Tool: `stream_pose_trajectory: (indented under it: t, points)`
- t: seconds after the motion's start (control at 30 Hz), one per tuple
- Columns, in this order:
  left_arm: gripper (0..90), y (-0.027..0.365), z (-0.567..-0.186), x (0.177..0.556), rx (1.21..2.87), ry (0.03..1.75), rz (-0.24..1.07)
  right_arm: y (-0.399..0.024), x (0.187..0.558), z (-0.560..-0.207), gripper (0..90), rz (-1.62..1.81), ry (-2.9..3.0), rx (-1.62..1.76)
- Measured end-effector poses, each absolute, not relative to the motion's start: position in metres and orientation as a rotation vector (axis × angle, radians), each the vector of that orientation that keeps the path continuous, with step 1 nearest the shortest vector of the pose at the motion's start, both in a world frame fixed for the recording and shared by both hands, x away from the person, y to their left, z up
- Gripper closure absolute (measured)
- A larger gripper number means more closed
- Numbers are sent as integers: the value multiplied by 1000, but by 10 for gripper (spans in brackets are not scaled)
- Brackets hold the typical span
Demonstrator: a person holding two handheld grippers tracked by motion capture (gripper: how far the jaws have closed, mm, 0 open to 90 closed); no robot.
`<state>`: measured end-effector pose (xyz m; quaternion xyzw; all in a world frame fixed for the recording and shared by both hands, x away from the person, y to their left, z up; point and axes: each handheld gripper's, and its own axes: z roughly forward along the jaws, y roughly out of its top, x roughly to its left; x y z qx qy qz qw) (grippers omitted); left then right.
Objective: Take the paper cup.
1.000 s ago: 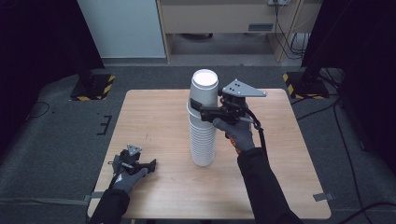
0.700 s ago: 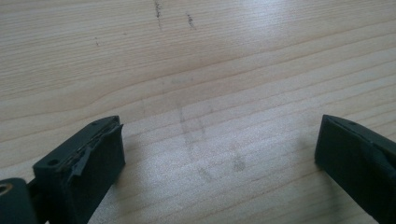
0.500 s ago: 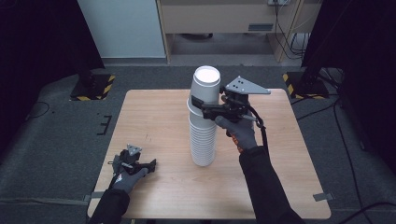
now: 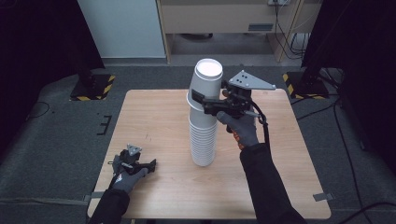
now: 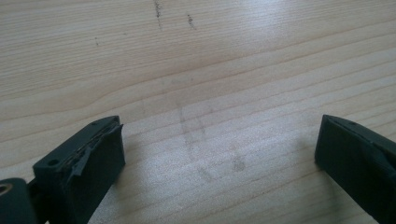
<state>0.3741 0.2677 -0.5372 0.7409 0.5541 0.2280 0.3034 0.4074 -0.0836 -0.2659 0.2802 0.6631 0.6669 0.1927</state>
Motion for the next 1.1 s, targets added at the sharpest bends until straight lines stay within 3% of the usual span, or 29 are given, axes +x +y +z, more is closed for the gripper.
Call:
stream_pose_trajectory:
  t: [1.1]
  points:
    - [5,268,-537,374,1962,1469,603,-126,391,-250,157,1975,1714,835]
